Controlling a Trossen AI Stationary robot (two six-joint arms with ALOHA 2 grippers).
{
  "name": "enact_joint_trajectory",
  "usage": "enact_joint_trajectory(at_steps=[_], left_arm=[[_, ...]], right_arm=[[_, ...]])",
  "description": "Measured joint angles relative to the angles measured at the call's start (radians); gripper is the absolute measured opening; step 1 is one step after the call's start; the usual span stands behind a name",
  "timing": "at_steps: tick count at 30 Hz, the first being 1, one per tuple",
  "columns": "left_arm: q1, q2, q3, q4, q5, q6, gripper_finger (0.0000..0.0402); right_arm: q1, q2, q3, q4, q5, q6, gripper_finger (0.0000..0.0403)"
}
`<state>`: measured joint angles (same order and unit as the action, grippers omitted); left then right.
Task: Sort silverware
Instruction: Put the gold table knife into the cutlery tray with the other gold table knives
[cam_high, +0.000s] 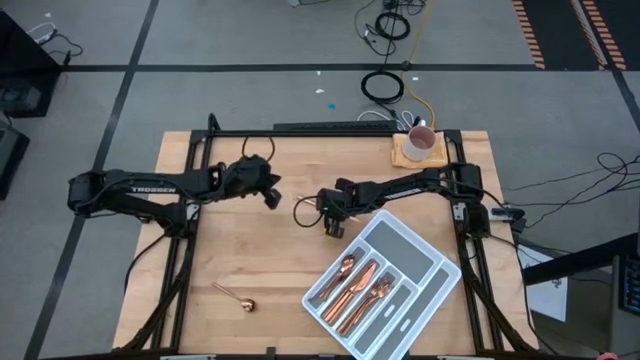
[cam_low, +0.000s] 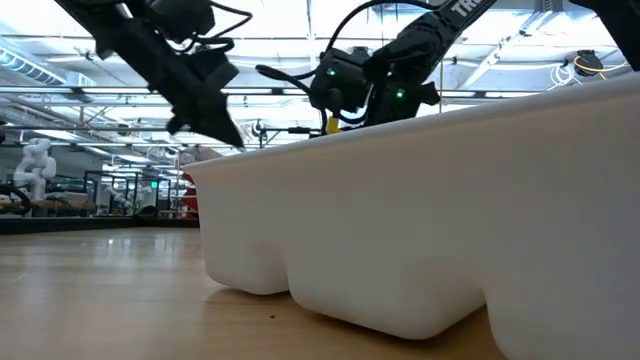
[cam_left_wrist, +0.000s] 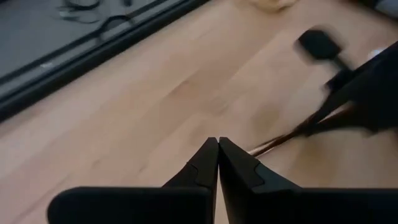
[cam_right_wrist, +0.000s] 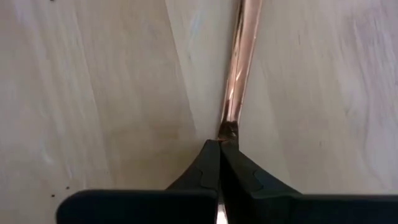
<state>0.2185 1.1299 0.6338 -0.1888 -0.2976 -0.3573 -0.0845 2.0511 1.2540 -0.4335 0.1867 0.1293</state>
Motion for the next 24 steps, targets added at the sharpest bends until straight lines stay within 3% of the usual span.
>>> enact_joint_trajectory(at_steps=[3,10,17,24], left_arm=[[0.035,0.035,0.0,0.075,0.082,0.004,0.002],[0.098,0.205,0.0,0.143,0.135,0.131,0.002],[0.163,0.42,0.0,0.321,0.349,0.157,0.002],[0.161,0.485,0.008,0.391,0.412,0.259,0.002]], right_arm=[[0.0,0.002,0.029,-0.007,0.001,-0.04,0.0003],[0.001,0.008,0.083,-0.024,0.001,-0.101,0.0002],[0.019,0.009,0.103,-0.018,-0.011,-0.153,0.0001],[0.023,0.007,0.104,-0.009,-0.003,-0.168,0.0]])
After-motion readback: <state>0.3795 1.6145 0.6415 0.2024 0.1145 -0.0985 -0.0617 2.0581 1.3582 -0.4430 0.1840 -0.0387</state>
